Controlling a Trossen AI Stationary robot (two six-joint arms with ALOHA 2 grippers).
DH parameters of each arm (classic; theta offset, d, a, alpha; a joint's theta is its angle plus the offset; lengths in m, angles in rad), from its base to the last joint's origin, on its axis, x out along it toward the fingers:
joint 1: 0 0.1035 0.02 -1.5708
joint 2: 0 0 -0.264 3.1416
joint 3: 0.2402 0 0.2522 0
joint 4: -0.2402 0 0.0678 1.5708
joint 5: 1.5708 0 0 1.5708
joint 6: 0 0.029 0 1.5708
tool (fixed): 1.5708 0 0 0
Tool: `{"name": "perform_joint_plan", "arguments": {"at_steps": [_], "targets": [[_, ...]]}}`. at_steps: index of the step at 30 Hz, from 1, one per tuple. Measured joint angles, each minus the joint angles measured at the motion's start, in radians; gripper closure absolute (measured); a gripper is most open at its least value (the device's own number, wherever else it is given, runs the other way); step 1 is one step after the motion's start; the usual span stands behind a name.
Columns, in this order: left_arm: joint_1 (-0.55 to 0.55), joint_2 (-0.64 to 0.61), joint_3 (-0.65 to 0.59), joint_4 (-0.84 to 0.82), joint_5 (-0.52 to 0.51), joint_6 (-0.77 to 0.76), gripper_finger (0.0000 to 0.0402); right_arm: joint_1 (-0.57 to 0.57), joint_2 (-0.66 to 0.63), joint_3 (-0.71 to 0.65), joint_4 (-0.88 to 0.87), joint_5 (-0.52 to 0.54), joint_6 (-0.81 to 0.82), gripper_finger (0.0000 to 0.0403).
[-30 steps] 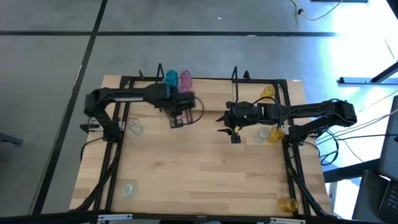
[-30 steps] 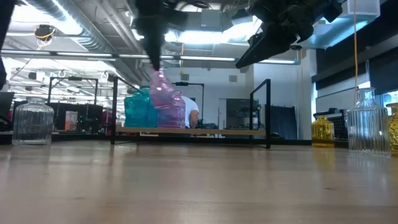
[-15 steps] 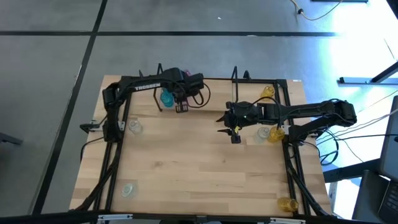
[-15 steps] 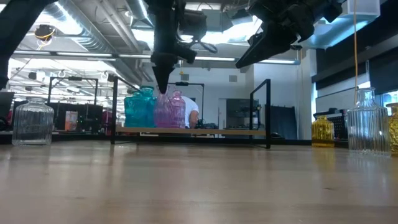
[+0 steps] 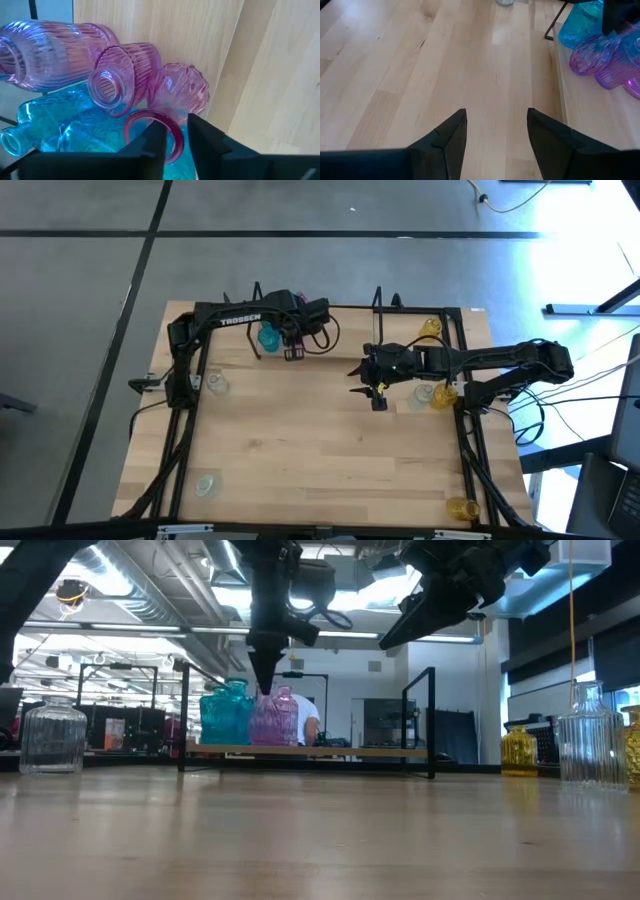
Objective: Sort vases onto shelf
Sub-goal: Put the pink vase on the shelf aligned with the other pink vases, then put the top left transparent vase on the shelf
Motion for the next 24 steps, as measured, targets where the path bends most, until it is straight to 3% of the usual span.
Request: {"name": "perform_joint_plan", "arguments": {"at_steps": [7, 15, 20, 24], "targets": [[-0.008, -0.017, -0.001, -0.001, 0.008, 0.013, 0.0268, 0.0, 0.0, 0.0, 0.0, 0.0, 0.0, 0.0212], [-0.055, -0.142, 0.023, -0.02, 0.015, -0.007, 0.0265, 0.0, 0.0, 0.0, 0.0, 0.0, 0.0, 0.0212], [-0.112, -0.282, 0.01, -0.076, 0.047, -0.109, 0.0265, 0.0, 0.0, 0.0, -0.015, 0.0, 0.002, 0.0212], [-0.157, -0.401, -0.068, -0.119, 0.045, -0.234, 0.0265, 0.0, 0.0, 0.0, -0.021, 0.0, 0.006, 0.0212]]}}
